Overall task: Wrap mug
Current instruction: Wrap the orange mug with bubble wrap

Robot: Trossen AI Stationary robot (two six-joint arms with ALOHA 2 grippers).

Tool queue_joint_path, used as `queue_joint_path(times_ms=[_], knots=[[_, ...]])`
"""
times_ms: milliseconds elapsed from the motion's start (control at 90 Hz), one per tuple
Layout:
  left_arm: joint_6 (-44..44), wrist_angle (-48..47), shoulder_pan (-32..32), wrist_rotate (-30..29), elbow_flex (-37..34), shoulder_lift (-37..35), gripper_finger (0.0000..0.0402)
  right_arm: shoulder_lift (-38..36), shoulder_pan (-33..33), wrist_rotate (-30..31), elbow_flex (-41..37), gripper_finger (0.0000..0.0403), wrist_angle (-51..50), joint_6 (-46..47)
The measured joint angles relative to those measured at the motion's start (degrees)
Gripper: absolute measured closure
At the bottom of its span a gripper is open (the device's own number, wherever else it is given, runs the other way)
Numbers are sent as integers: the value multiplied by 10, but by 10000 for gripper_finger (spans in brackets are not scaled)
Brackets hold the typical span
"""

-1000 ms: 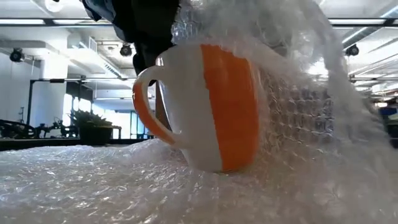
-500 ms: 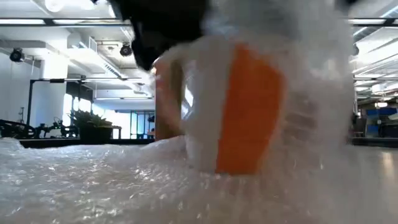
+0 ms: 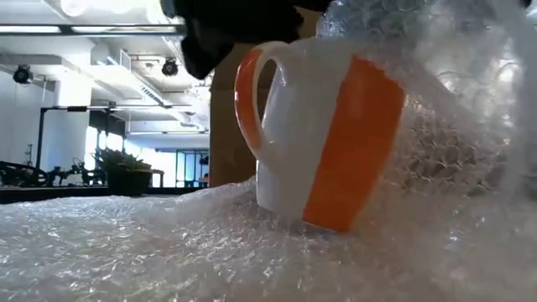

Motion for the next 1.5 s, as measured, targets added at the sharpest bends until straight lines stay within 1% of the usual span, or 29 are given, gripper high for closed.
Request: queue_joint_path(times_ms=[144,289,767,811,911,1011,1167,1200,1278,1322,1500], knots=[[-2,11,3,-4,1,26,364,0,0,-2,0,400,-1,0],[-10,-1,3,-15,-1,36,365,0,0,-2,14,400,-11,-4],[-15,-9,4,-14,-4,39,365,-11,4,0,139,400,-146,-25],[-15,-10,4,-13,-4,39,365,-20,7,-11,153,400,-147,-25],[-15,-10,4,-13,-4,39,365,-37,19,-60,171,400,-148,-19],[-14,-10,4,-13,-4,39,365,-36,38,-64,163,400,-146,-9],[-13,-10,4,-12,-4,39,365,-25,61,-59,120,400,-107,-3],[-13,-10,4,-12,-4,39,365,-23,62,-42,112,400,-103,-2],[-13,-10,4,-12,-4,39,365,-18,58,29,103,400,-106,9],[-13,-11,4,-12,-4,39,365,-18,53,58,102,400,-108,11],[-15,-11,4,-11,-4,39,365,-18,27,43,70,401,-91,8]])
